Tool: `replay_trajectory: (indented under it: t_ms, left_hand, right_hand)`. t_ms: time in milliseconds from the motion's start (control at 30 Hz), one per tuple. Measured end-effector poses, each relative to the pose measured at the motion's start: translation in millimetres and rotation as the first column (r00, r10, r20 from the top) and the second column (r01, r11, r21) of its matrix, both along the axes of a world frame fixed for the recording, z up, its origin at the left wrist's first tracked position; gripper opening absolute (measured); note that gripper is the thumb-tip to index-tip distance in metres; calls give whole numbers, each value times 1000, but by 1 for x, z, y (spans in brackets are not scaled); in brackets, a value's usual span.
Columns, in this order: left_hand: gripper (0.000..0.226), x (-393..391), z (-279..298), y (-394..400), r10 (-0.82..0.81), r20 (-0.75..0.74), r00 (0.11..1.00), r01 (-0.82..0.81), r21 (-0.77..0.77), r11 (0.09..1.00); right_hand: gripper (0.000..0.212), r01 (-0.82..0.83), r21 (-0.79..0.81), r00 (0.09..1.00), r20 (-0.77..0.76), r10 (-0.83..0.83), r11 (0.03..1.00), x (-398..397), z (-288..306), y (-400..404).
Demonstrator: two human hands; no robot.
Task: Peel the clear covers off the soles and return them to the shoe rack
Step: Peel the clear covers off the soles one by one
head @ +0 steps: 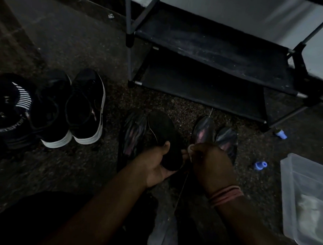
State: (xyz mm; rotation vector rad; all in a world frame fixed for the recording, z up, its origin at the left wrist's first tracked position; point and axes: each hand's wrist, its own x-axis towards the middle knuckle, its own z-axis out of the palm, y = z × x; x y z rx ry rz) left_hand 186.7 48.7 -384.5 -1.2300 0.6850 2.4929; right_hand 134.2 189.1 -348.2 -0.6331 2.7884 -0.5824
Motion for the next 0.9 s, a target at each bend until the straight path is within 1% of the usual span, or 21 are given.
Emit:
replay_trajectory:
  t_ms: [67,200,367,433,467,500,533,567,600,633,667,700,733,767,800,833,867,900]
  left_hand:
    - [33,0,-5,0,13,72,997,-11,-33,999]
    - [18,4,-11,-3,-72,148,986,90,-120,989]
    - [14,7,-12,-8,-97,223,970,152,-242,958]
    - [13,9,-12,-7,-100,213,972,163,-301,940]
    - [20,8,-15,-7,-102,217,971,178,-367,913]
    - [41,8,-18,-6,-98,221,970,188,-437,879]
    - [66,6,-23,-6,-109,243,964,224,-514,828]
    - [82,8,-20,-6,-147,254,956,270,-563,781]
    - [84,8,-13,-6,-201,269,942,328,-612,719]
    - [77,10,-7,-7,-255,284,924,382,-665,642]
    - [66,11,-8,-11,-297,331,896,443,-714,542]
    - [59,13,-7,-14,-305,367,879,471,-770,431]
    - [55,15,-1,-19,-279,412,867,488,-816,310]
    - [51,19,3,-25,-232,441,867,482,-861,165]
    - [48,25,-1,-31,-167,478,862,488,-873,23]
    - [47,31,-4,-37,-83,499,863,488,-865,-121]
    - [51,36,-15,-41,-8,491,871,476,-848,-234]
    - [60,41,-22,-44,14,507,862,487,-820,-301]
  right_hand:
    - [16,-20,4,998,54,20,1000,4,-7,-4]
    - [15,-58,9,994,93,56,998,17,-20,-12]
    - [15,-72,13,990,124,70,997,20,-29,-14]
    - [13,-78,11,987,139,76,997,21,-29,-13]
    - [13,-83,11,987,140,80,997,21,-28,-14]
    - [14,-91,10,986,143,89,996,20,-28,-14]
    - [15,-102,12,984,149,99,995,19,-28,-14]
    - [16,-116,20,982,153,111,993,18,-28,-14]
    - [16,-130,34,981,150,124,991,18,-27,-14]
    - [17,-143,47,981,138,136,989,18,-27,-14]
    - [17,-150,57,982,125,143,987,17,-28,-15]
    - [17,-152,59,982,118,145,987,18,-28,-14]
    - [17,-150,56,983,119,143,987,18,-27,-14]
    - [16,-147,51,983,120,140,988,19,-27,-14]
    - [16,-142,45,983,122,136,989,20,-28,-14]
    - [16,-134,37,984,127,128,990,20,-29,-14]
    - [16,-128,32,983,135,123,991,20,-30,-13]
    - [17,-132,32,982,137,127,991,19,-31,-14]
